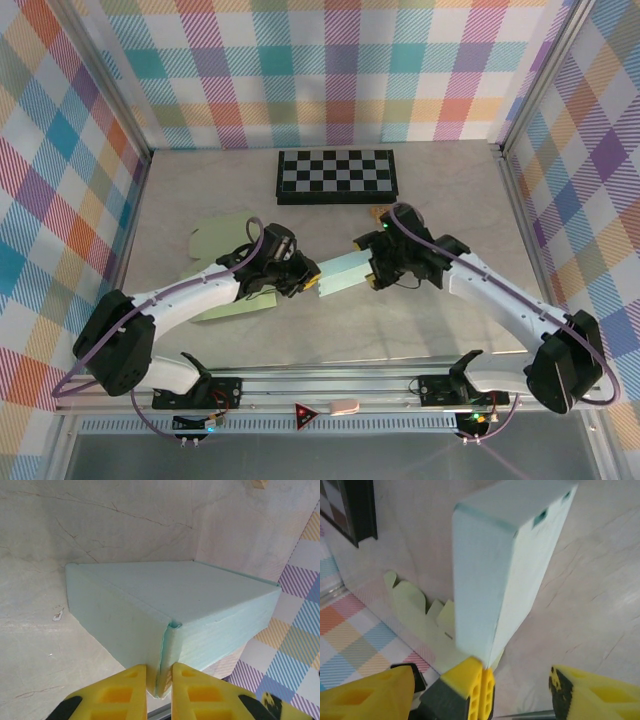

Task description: Fold the paper box

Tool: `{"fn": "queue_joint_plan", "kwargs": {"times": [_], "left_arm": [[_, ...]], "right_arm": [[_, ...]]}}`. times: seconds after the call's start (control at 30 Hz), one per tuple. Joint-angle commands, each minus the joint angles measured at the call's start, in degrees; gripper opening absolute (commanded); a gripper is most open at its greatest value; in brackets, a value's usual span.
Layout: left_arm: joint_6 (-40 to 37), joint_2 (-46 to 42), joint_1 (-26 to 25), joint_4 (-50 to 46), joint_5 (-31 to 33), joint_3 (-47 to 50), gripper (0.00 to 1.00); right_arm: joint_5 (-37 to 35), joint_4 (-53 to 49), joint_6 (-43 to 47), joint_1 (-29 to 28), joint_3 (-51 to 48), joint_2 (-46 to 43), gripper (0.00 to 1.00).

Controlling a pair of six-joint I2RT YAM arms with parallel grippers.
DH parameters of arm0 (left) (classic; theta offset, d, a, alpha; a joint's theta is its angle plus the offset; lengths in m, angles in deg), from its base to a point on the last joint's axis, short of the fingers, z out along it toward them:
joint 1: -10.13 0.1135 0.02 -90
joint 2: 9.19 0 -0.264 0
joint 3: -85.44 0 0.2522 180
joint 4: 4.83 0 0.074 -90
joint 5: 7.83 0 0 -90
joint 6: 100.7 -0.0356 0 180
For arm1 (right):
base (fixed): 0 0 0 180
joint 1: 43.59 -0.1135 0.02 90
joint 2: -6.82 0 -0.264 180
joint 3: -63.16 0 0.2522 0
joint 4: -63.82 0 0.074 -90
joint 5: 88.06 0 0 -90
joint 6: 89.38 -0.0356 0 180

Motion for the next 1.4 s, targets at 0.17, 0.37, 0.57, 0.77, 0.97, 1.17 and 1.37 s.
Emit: {"fn": "queue_joint_plan", "kwargs": {"times": [0.17, 0.37, 0.57, 0.77, 0.97, 1.17, 1.37], "left_arm": [[-0.8, 3.1, -0.5, -6.1, 1.7, -0.1, 0.15], [-1.7, 3.4, -0.5, -6.3, 1.6, -1.1, 0.14], [-3.4, 3.7, -0.5, -7.5, 1.6, -2.5, 0.15], [-6.6, 3.5, -0.6, -10.0, 1.6, -5.2, 0.25], [-9.7, -0.6, -0.6, -14.3, 5.3, -8.9, 0.37], [-11.6, -5.0, 1.7, -17.1, 7.6, -10.4, 0.37], [-14.0, -8.6, 6.6, -18.9, 7.2, -10.1, 0.38]], "right_arm": [[-1.4, -4.8, -13.4, -2.4, 8.8, 12.2, 0.78], [-0.2, -7.0, -11.2, -2.4, 12.4, 19.0, 0.79], [1.4, -6.1, -9.6, -2.2, 12.6, 23.0, 0.71], [2.0, -5.2, -6.7, -1.3, 12.0, 24.3, 0.58], [1.0, -2.7, -5.1, 0.4, 8.7, 22.8, 0.48], [-2.1, -1.2, -2.8, 5.2, 4.2, 17.0, 0.41], [-4.6, 2.9, 3.9, 17.4, -3.8, 4.8, 0.42]]}}
